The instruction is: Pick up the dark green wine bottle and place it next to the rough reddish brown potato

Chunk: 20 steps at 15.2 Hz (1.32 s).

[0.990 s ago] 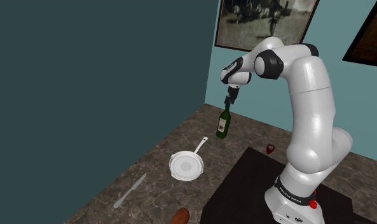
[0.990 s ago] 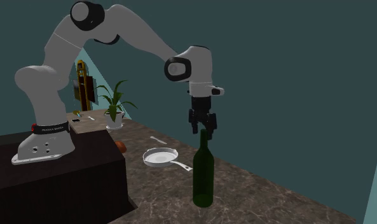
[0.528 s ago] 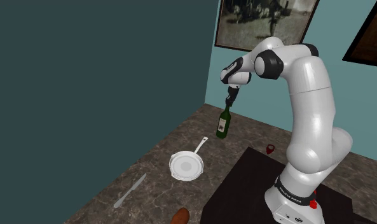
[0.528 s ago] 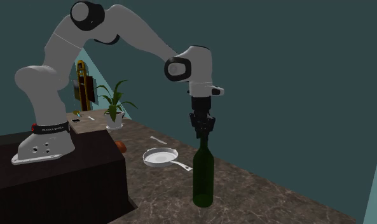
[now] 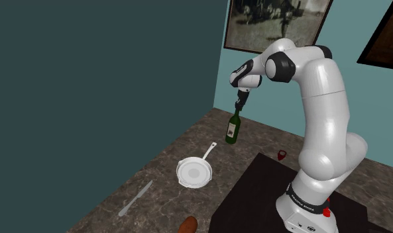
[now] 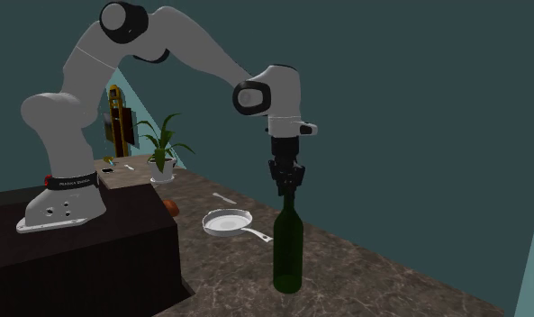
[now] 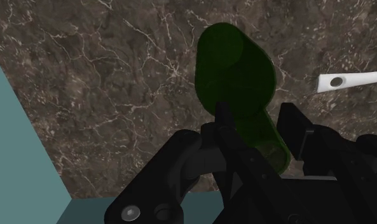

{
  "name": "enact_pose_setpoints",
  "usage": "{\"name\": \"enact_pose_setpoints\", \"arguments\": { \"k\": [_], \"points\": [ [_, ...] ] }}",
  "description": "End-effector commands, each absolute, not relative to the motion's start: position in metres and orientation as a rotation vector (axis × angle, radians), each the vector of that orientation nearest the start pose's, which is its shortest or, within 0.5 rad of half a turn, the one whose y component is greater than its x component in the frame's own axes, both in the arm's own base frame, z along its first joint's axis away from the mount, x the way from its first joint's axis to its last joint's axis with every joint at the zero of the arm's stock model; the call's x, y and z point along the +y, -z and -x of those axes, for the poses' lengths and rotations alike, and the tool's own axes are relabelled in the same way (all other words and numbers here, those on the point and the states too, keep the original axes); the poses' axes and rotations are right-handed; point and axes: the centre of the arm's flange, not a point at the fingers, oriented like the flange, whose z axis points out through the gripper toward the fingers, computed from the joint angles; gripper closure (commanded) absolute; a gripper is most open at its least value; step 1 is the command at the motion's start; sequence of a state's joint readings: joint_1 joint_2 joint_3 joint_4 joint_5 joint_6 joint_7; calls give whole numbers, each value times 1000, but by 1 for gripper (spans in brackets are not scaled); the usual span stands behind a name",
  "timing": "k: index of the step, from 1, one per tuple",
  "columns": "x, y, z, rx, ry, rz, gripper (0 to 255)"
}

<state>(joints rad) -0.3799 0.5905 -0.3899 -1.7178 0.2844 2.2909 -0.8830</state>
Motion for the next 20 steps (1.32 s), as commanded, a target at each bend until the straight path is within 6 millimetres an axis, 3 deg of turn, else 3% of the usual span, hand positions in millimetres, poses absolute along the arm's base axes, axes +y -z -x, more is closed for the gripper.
{"name": "enact_pose_setpoints", "arguments": {
  "k": [1,20],
  "points": [
    [-444,-274,-506,13,44,3166,255],
    [-444,-374,-506,13,44,3166,255]
  ]
}}
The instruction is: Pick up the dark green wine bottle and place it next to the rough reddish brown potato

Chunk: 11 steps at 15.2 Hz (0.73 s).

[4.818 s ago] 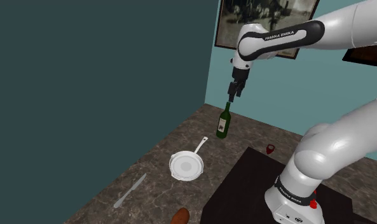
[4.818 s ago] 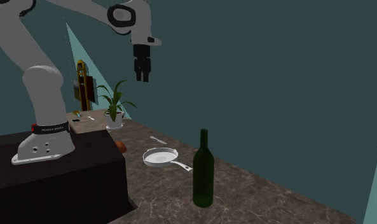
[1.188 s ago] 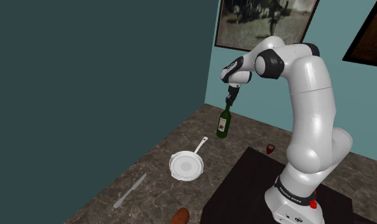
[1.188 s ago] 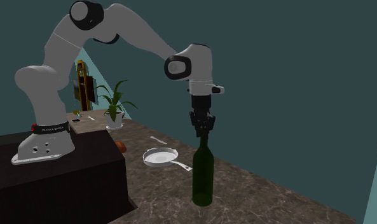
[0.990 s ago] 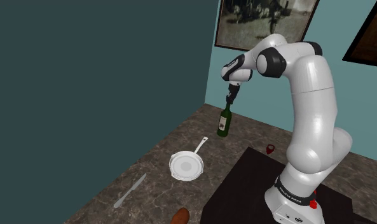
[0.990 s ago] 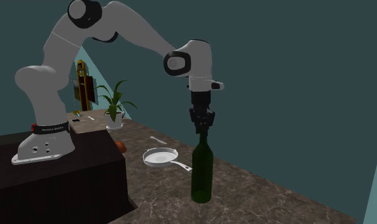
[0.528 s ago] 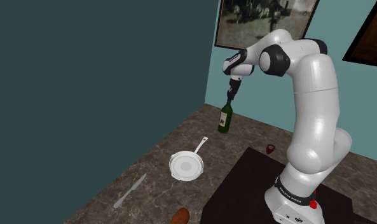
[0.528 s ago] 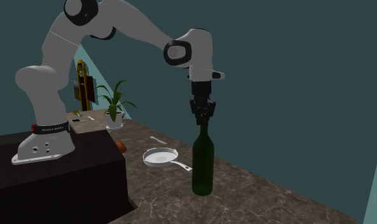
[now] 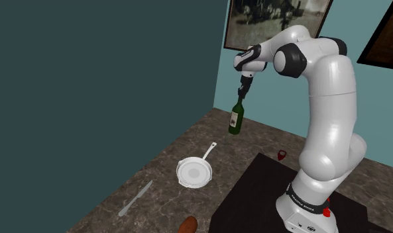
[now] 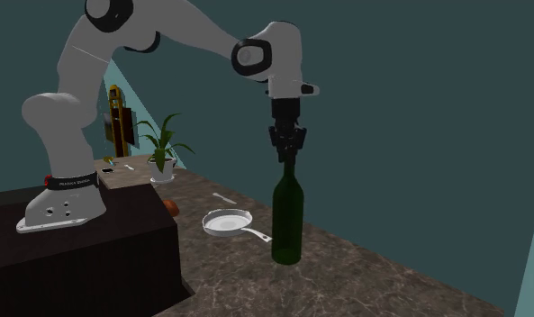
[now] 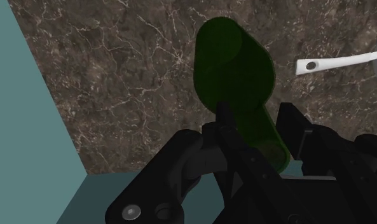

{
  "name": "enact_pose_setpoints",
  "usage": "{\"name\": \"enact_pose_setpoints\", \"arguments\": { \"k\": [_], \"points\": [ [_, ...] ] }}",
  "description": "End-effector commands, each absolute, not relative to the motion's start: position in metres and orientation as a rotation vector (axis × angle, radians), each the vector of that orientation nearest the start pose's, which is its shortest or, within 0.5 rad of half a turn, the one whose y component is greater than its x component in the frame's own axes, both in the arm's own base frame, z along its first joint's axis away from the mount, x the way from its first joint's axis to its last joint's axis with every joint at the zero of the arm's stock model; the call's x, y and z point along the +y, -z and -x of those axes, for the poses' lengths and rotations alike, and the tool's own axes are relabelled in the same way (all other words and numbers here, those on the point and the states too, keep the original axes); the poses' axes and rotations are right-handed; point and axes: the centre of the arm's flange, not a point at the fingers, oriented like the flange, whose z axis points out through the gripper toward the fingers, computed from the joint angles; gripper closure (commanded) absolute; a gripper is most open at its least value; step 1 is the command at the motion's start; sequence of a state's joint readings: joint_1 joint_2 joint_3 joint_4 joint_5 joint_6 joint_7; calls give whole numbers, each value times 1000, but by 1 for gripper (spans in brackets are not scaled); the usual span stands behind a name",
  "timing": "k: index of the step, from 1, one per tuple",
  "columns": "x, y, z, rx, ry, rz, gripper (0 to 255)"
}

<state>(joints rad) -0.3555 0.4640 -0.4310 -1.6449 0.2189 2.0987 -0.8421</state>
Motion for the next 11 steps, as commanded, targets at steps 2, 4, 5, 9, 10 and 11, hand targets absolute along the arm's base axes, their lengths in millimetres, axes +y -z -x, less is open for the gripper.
{"name": "enact_pose_setpoints", "arguments": {
  "k": [2,4,5,9,10,11],
  "points": [
    [-444,-385,-506,13,44,3166,255],
    [-444,-395,-506,13,44,3166,255],
    [-444,-400,-506,13,44,3166,255],
    [-421,-417,-501,13,44,3166,255],
    [-409,-423,-498,13,44,3166,255],
    [-397,-428,-496,13,44,3166,255]
  ]
}}
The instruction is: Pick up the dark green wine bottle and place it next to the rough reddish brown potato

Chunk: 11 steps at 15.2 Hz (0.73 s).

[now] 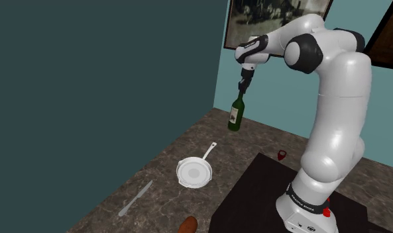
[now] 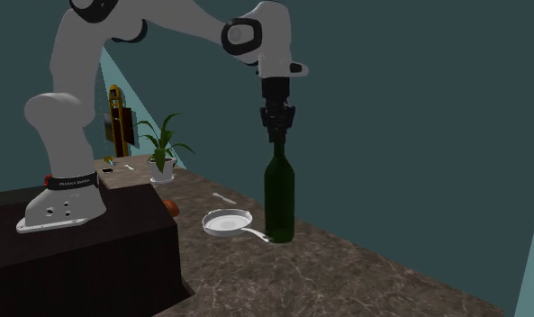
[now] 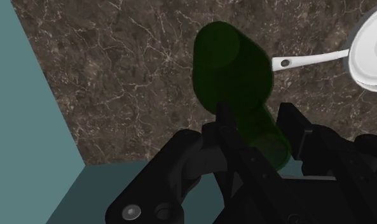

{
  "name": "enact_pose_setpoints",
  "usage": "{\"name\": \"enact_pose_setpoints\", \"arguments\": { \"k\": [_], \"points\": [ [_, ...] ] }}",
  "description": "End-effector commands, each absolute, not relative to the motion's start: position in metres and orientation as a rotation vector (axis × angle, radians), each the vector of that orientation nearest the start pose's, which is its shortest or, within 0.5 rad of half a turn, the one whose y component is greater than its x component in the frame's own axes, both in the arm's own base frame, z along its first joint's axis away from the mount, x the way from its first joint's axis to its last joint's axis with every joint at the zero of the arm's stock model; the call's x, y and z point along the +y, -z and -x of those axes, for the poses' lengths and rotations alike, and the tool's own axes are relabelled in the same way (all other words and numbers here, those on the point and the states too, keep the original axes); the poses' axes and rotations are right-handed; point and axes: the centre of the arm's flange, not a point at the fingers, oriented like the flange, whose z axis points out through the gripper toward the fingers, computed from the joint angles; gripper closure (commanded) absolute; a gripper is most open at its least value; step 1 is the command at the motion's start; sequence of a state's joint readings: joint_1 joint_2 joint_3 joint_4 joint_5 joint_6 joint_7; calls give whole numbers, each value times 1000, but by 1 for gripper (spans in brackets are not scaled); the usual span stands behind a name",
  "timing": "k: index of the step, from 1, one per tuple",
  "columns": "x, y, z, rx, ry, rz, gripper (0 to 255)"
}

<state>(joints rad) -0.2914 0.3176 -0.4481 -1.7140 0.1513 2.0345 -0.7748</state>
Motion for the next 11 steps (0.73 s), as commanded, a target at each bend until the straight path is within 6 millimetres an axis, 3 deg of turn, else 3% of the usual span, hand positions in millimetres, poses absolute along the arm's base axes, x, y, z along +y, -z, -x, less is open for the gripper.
{"name": "enact_pose_setpoints", "arguments": {
  "k": [1,11],
  "points": [
    [-386,-434,-493,13,44,3166,255],
    [-269,-489,-466,13,44,3166,255]
  ]
}}
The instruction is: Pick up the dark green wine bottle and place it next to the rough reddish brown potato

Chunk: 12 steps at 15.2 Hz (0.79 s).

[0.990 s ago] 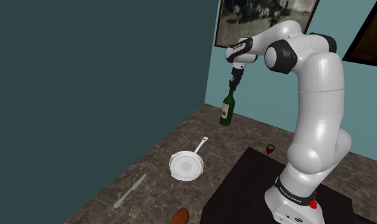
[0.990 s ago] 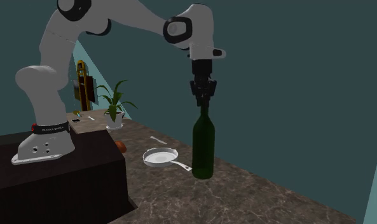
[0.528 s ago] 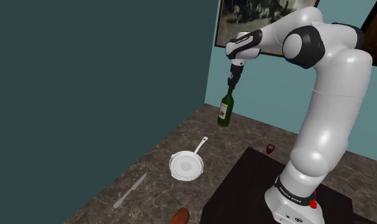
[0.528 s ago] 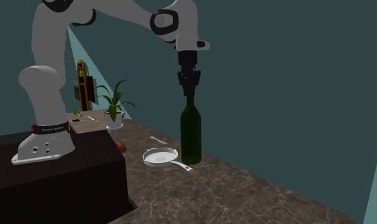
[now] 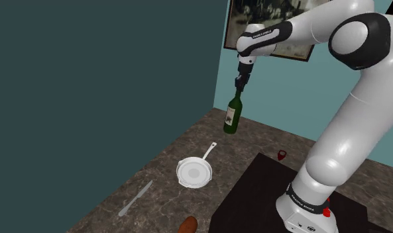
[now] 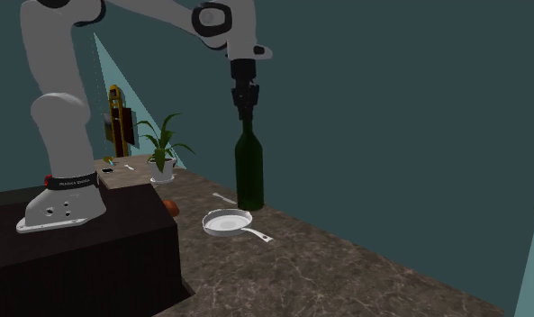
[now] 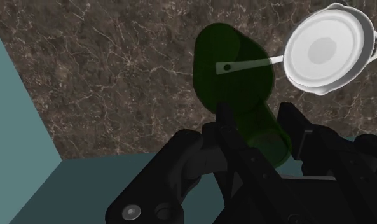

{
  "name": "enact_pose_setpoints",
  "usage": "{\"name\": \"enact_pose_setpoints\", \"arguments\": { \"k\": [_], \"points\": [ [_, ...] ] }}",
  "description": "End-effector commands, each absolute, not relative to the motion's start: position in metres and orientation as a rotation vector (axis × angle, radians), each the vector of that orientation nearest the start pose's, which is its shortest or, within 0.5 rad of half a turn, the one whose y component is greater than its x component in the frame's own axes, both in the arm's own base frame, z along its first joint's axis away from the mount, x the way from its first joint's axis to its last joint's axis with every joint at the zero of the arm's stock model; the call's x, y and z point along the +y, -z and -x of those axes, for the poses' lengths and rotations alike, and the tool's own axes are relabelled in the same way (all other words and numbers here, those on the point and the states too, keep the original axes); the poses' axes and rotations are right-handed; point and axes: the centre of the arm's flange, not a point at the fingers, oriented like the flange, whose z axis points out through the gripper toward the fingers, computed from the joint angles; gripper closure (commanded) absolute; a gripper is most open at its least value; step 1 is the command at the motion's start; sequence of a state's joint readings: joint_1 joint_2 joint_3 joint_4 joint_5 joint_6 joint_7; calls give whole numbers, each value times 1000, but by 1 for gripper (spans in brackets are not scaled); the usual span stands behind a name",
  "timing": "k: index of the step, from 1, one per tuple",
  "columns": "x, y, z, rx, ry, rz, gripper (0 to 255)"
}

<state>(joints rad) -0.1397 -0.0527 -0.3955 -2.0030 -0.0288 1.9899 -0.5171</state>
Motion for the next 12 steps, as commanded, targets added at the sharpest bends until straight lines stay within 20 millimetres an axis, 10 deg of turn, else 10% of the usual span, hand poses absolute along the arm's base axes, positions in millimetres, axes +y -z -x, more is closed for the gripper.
{"name": "enact_pose_setpoints", "arguments": {
  "k": [1,12],
  "points": [
    [-257,-494,-464,13,44,3166,255],
    [-128,-555,-434,13,44,3166,255]
  ]
}}
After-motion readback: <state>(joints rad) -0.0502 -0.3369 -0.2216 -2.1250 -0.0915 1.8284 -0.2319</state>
